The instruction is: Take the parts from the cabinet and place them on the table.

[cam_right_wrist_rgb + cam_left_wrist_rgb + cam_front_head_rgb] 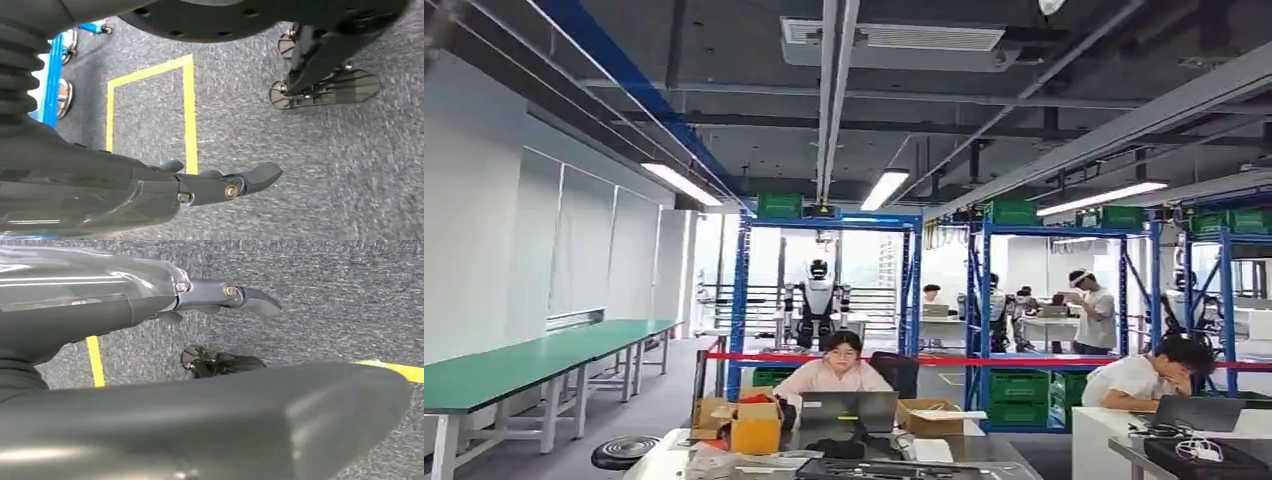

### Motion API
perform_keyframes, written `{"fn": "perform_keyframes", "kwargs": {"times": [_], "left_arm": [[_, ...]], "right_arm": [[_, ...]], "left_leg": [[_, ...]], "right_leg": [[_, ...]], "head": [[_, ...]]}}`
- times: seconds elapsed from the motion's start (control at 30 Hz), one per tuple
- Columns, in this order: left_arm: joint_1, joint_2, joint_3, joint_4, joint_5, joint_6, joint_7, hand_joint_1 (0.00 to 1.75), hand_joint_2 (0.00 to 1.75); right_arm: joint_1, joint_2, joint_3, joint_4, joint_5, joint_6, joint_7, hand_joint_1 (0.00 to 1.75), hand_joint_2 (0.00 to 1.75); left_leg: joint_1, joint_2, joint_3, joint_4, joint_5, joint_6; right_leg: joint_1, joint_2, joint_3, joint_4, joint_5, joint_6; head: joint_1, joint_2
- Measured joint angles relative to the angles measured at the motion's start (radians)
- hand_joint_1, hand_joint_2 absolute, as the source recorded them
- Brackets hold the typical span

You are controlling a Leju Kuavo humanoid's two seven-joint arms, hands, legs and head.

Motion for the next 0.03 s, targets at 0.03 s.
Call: {"fn": "perform_keyframes", "kwargs": {"times": [0.03], "left_arm": [[-0.001, -0.001, 0.002, 0.0, 0.005, 0.0, 0.0, 0.0, 1.75]], "right_arm": [[0.0, -0.002, 0.0, 0.0, 0.002, -0.001, 0.002, 0.0, 1.75]], "left_leg": [[-0.005, 0.0, -0.002, -0.002, 0.003, 0.0]], "right_leg": [[0.0, -0.001, -0.005, 0.004, 0.001, -0.021]], "head": [[0.001, 0.0]]}}
